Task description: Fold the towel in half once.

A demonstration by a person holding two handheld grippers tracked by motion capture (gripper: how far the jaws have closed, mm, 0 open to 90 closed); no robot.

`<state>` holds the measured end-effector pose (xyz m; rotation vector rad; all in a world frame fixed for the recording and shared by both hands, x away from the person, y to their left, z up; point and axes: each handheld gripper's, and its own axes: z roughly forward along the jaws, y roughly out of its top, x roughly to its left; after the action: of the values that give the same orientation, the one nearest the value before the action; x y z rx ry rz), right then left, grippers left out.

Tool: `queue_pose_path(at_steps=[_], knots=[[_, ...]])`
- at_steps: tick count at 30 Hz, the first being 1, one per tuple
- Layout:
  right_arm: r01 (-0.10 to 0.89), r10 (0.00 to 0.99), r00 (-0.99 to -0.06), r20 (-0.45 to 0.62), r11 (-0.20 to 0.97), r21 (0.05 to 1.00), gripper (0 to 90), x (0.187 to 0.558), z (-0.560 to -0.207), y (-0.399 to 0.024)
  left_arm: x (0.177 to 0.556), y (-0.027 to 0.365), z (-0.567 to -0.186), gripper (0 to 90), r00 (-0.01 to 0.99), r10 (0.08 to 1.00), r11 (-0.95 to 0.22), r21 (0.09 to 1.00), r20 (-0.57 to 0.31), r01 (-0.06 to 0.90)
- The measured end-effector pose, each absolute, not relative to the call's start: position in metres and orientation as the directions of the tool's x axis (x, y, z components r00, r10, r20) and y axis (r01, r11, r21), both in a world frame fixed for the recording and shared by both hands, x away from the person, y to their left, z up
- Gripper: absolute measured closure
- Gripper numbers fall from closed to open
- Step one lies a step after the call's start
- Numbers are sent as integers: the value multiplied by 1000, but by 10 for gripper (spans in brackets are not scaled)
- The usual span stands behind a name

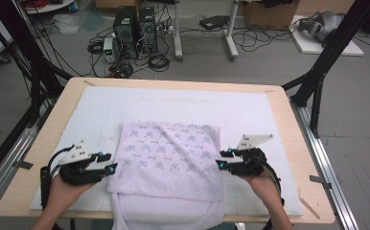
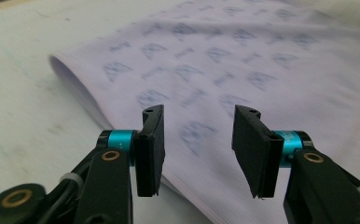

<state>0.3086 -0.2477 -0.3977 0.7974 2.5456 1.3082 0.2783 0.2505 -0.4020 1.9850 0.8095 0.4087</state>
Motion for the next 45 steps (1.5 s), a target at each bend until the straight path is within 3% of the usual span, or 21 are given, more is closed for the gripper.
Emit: queue_pose_path(at_steps=[3,7,11,15,17,19,21,25,28,35,36,37,38,41,45], knots=[[420,581,-810,83,475,773,521,345,-402,-247,315,248,-406,528,676,736,-350,842,-25,412],[470,642,-764,65,483,739,463,391,-410,-245,365,246,-417,519,595,799,-279,824,-86,493],[522,693,-718,67,472,711,398,421,-420,-243,402,244,-430,480,539,833,-245,788,-127,564],[563,713,-695,93,459,687,400,437,-435,-240,419,237,-443,450,506,844,-205,767,-177,609],[569,717,-690,96,457,683,479,440,-441,-238,423,232,-447,527,491,859,-219,764,-145,608],[568,667,-723,183,422,707,837,442,-442,-242,426,233,-447,779,490,853,-194,761,-181,619],[531,650,-744,154,437,726,855,442,-438,-237,429,232,-445,843,487,857,-203,755,-172,624],[482,674,-736,66,454,749,869,446,-417,-231,435,230,-421,853,490,864,-212,798,-118,565],[432,693,-721,4,445,785,870,451,-387,-231,443,230,-387,854,490,871,-260,818,-31,513],[348,707,-701,-92,452,821,867,469,-316,-235,464,232,-305,837,490,871,-255,891,43,376],[339,710,-696,-105,454,824,848,473,-309,-235,466,232,-301,785,472,880,-259,889,55,378],[349,715,-694,-89,442,826,763,477,-306,-235,468,233,-302,677,465,884,-243,889,39,388],[363,722,-687,-77,433,825,695,479,-308,-235,470,235,-306,634,474,880,-229,882,7,412],[412,726,-687,-41,435,801,637,483,-323,-235,466,238,-320,580,495,868,-271,856,20,440],[463,720,-694,12,433,774,577,474,-349,-236,452,248,-345,575,503,864,-256,848,-14,464]])
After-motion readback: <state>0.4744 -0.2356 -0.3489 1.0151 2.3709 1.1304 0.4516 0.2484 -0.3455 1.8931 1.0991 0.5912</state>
